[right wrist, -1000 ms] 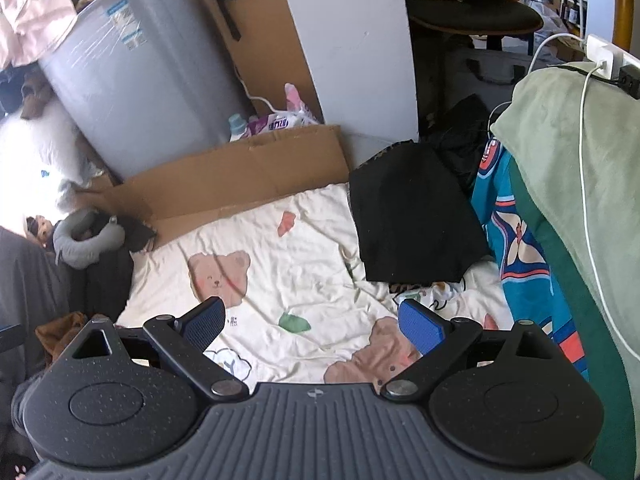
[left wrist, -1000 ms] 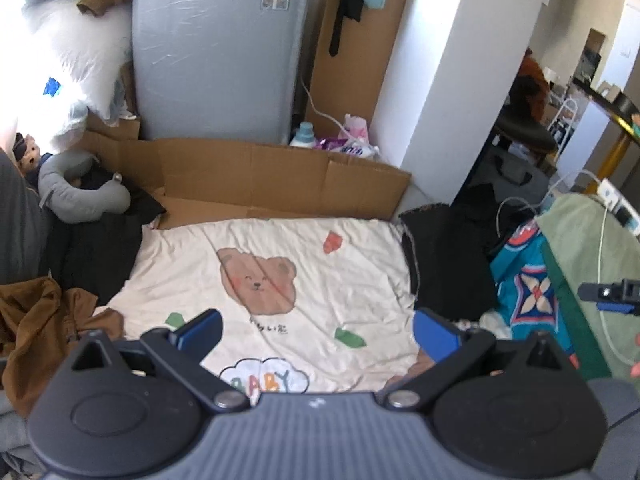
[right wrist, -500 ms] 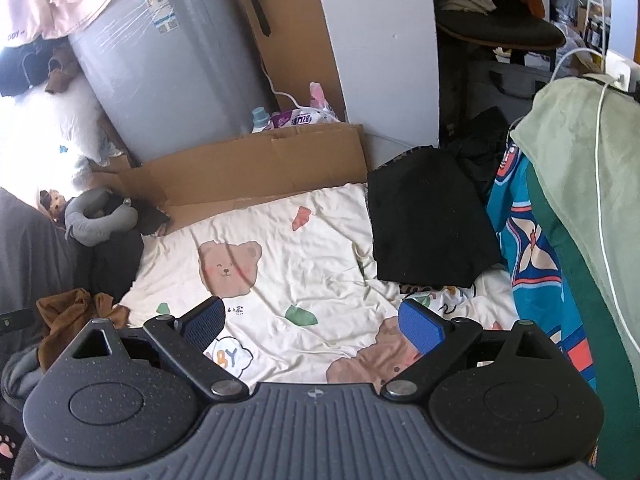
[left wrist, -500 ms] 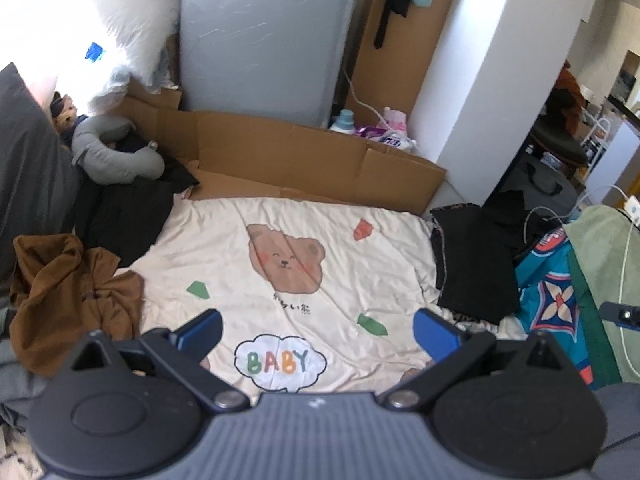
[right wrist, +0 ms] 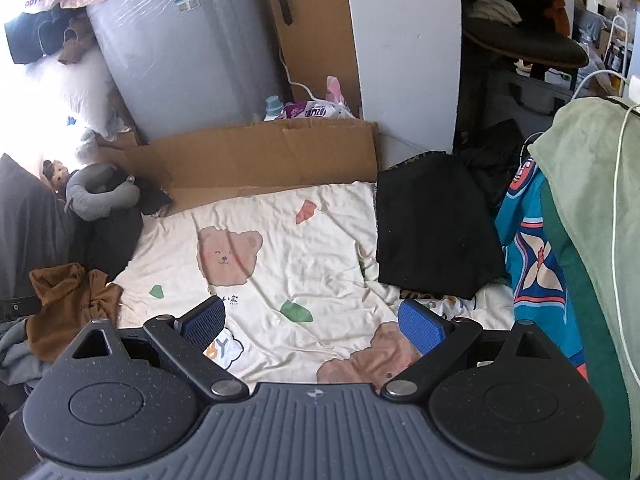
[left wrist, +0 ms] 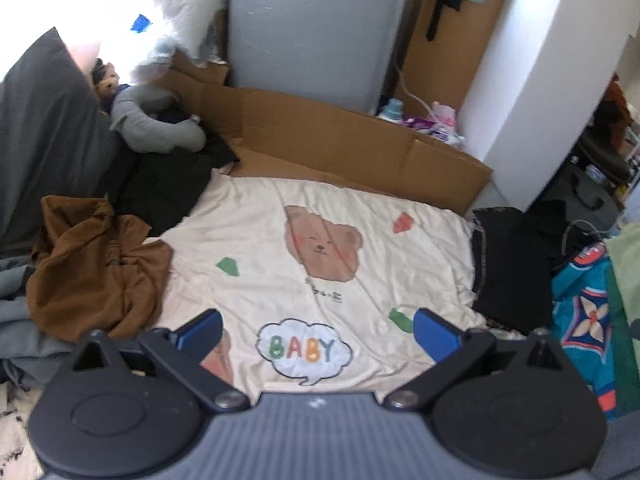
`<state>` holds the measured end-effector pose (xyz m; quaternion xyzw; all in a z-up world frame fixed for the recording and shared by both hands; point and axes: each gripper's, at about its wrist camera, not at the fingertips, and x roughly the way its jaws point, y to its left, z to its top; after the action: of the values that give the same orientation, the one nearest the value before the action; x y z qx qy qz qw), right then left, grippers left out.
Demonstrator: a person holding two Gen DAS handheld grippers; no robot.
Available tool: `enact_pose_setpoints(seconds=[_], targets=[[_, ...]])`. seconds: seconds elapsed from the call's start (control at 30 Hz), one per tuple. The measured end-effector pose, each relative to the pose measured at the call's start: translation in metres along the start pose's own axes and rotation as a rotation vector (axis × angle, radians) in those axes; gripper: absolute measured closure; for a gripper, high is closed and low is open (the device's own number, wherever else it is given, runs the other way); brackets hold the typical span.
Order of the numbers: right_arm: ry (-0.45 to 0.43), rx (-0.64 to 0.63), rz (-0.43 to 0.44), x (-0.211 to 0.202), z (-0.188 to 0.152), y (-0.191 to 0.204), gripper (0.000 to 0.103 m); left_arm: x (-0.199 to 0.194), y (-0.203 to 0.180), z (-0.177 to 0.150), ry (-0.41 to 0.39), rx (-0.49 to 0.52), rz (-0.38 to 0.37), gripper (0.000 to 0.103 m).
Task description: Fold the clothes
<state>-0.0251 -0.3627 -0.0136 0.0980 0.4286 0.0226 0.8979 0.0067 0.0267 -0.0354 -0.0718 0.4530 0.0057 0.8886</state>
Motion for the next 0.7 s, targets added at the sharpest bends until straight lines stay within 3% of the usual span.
enact_pose_setpoints(seconds=[0.3, 0.7], targets=[[0.069, -0.021, 0.010, 0.023, 0.008, 0.006, 0.006, 0.009, 0.008, -0.006, 0.002, -0.074, 0.057, 0.000], [0.125, -0.082, 0.005, 0.045, 0.012, 0.027, 0.006, 0.022, 0.009, -0.014, 0.045, -0.071, 0.102, 0.000]])
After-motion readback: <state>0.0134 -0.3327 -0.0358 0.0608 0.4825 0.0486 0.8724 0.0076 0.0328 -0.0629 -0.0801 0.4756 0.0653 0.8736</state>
